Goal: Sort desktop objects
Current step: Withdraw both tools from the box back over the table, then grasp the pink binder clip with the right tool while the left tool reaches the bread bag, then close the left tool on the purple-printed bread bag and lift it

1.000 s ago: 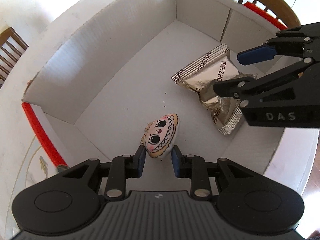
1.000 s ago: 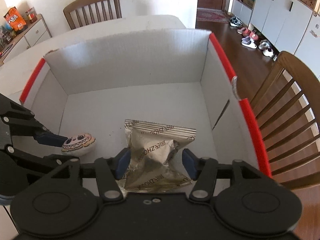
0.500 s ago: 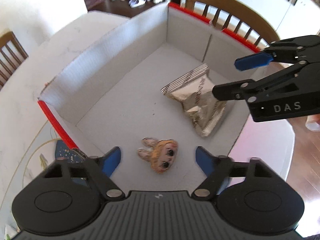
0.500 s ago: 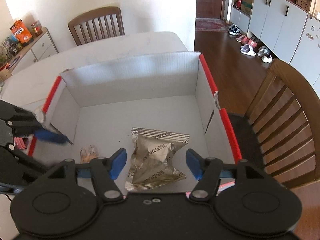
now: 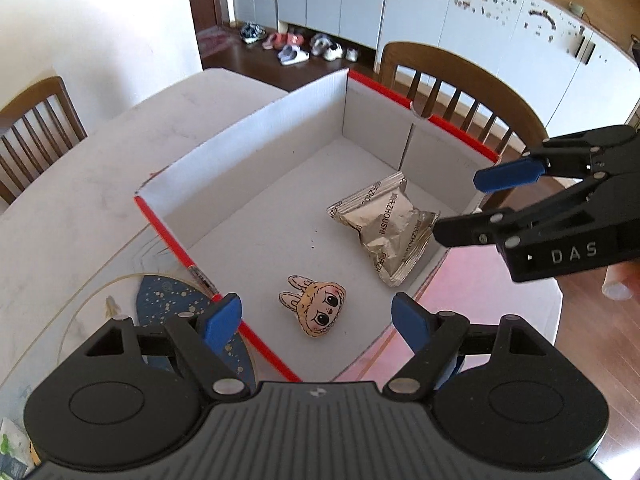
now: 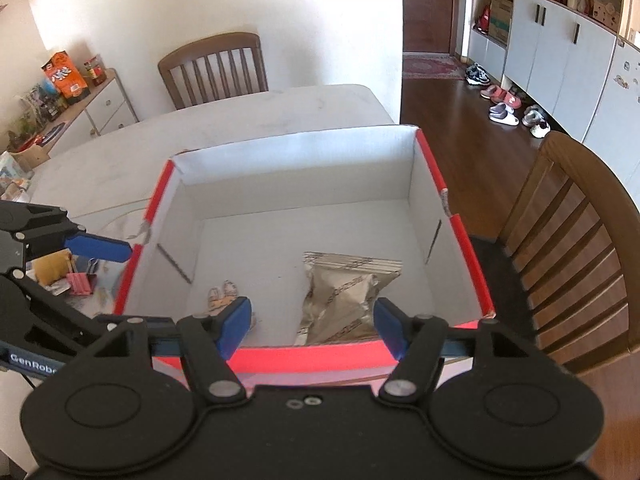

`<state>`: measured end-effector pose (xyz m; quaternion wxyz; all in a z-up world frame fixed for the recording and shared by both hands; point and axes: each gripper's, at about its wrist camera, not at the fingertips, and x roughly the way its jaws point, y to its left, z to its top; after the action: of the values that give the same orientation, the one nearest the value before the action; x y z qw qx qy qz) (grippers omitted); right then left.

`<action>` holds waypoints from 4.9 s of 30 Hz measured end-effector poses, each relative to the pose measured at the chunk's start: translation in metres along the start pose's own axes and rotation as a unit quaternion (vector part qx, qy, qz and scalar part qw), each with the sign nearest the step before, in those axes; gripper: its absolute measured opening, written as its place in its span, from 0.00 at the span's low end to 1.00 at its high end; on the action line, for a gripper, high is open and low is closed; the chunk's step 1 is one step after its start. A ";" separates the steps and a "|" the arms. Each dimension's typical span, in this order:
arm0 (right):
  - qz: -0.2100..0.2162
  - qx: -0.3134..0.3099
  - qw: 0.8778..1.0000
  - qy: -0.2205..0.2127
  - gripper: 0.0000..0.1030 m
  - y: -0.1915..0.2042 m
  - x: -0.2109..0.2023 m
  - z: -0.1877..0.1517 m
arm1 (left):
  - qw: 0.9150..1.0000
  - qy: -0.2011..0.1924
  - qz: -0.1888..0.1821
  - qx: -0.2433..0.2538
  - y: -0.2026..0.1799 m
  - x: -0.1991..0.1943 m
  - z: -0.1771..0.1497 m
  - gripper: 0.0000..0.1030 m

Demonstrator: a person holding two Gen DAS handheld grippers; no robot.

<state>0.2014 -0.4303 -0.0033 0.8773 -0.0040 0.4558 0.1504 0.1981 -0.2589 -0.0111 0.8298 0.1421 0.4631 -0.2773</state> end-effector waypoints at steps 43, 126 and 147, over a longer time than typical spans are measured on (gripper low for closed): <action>0.031 -0.050 0.998 -0.031 0.87 0.204 0.000 -0.043 | 0.991 -0.083 0.052 -0.092 0.100 -0.120 -0.215 0.97; 0.016 -0.062 0.998 0.015 0.47 0.294 0.153 -0.006 | 0.952 -0.039 0.174 -0.250 0.235 -0.064 -0.264 0.51; 0.035 -0.063 0.997 -0.002 0.47 0.280 0.081 -0.022 | 0.962 -0.065 0.147 -0.220 0.187 -0.104 -0.231 0.51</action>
<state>0.1532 -0.1453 -0.0448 0.8704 -0.0428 0.4438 0.2089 0.1060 0.0393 -0.0496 0.9006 0.0038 0.4314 -0.0518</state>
